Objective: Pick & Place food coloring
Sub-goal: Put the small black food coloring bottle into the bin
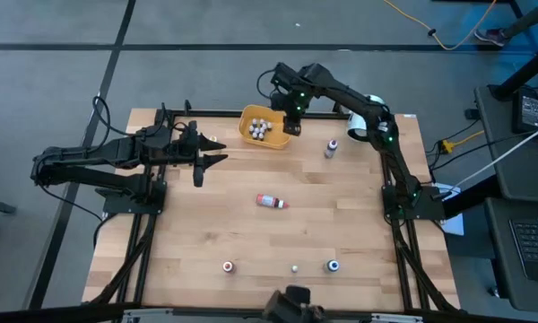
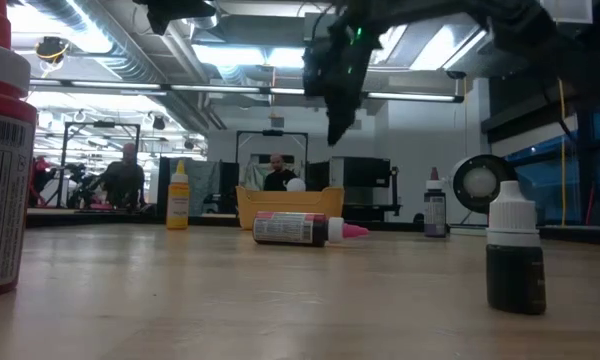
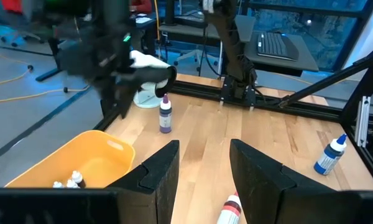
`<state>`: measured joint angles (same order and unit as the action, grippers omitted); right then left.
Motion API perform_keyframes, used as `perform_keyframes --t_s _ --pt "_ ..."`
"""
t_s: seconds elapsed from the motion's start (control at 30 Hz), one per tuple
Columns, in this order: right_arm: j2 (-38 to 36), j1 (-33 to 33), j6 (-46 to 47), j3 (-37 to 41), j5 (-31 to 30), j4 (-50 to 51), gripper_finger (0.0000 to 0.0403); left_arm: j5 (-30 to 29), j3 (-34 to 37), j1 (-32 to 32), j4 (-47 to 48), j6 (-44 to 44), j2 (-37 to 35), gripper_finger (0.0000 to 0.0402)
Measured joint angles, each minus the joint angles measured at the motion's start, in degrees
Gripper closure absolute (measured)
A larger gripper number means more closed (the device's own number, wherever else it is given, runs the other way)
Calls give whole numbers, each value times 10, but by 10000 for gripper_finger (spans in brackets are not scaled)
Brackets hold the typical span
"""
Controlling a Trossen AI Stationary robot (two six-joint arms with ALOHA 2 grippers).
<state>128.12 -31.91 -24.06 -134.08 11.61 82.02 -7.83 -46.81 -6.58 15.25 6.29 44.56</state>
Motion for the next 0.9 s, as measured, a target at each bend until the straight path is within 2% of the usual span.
perform_keyframes --t_s 0.13,0.23,0.47,0.67,0.77,0.9 --pt "-44 22 -7 8 36 23 298 0 0 0 0 0 0 263" --pt "-97 41 -9 48 57 24 307 0 0 0 0 0 0 263" --pt "-275 111 -25 228 86 -3 310 0 0 0 0 0 0 263" --pt "-409 216 -11 353 93 -63 310 0 0 0 0 0 0 263" --pt "-444 269 31 385 92 -101 310 0 0 0 0 0 0 263" --pt "-451 340 57 394 81 -126 310 0 0 0 0 0 0 263"
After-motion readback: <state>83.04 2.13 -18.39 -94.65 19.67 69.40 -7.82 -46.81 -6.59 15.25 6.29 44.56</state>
